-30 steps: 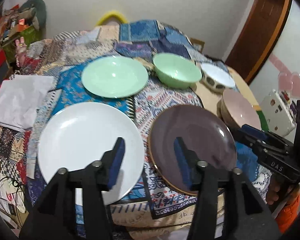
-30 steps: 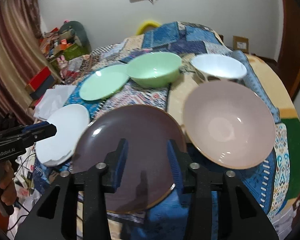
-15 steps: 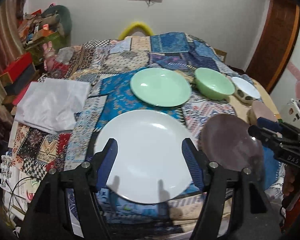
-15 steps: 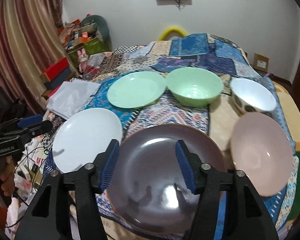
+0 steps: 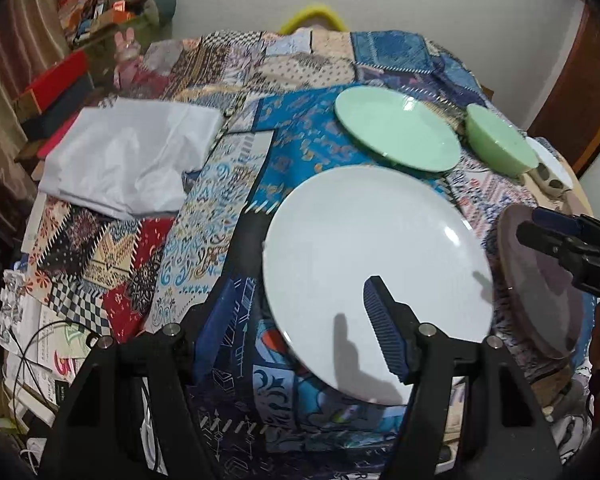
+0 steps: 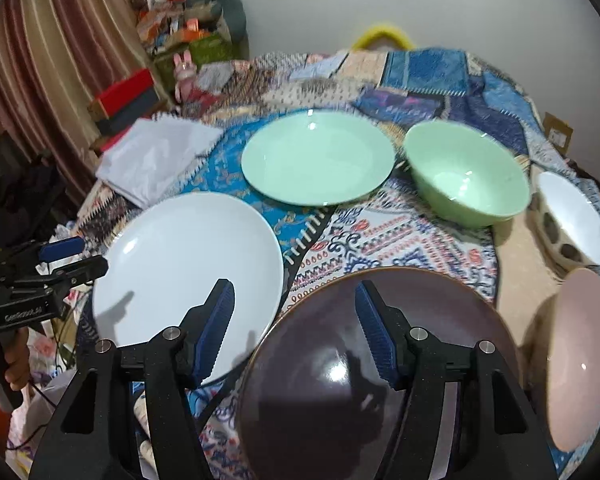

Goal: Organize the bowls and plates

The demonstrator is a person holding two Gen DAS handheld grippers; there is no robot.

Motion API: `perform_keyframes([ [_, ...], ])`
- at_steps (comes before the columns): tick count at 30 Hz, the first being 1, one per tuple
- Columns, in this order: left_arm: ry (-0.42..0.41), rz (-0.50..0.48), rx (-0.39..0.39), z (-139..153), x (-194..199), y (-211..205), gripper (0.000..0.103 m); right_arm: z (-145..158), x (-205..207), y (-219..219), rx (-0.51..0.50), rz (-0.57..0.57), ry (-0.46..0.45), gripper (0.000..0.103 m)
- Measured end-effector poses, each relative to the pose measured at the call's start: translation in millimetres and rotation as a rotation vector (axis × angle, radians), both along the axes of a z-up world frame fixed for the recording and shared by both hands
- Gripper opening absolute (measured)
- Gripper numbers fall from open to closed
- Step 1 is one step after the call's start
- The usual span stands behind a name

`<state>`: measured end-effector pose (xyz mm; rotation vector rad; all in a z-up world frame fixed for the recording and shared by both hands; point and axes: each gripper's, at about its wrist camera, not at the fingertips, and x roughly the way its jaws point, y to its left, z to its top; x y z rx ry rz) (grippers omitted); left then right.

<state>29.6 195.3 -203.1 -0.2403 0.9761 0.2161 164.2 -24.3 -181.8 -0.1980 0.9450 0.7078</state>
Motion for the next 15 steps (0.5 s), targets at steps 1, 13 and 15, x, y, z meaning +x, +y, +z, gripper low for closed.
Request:
perform_keyframes([
  [1,0.009,-0.004,-0.009,-4,1,2,0.066,-2,2,2,-0.005,0.005,0.012,0.059],
  [13,0.07,-0.029,-0.109,-26,5,12,0.035,-22,19,31,-0.056,0.072,0.107,0.028],
  [15,0.073,-0.036,-0.116,-28,5,11,0.034,-26,23,32,-0.056,0.077,0.141,0.027],
])
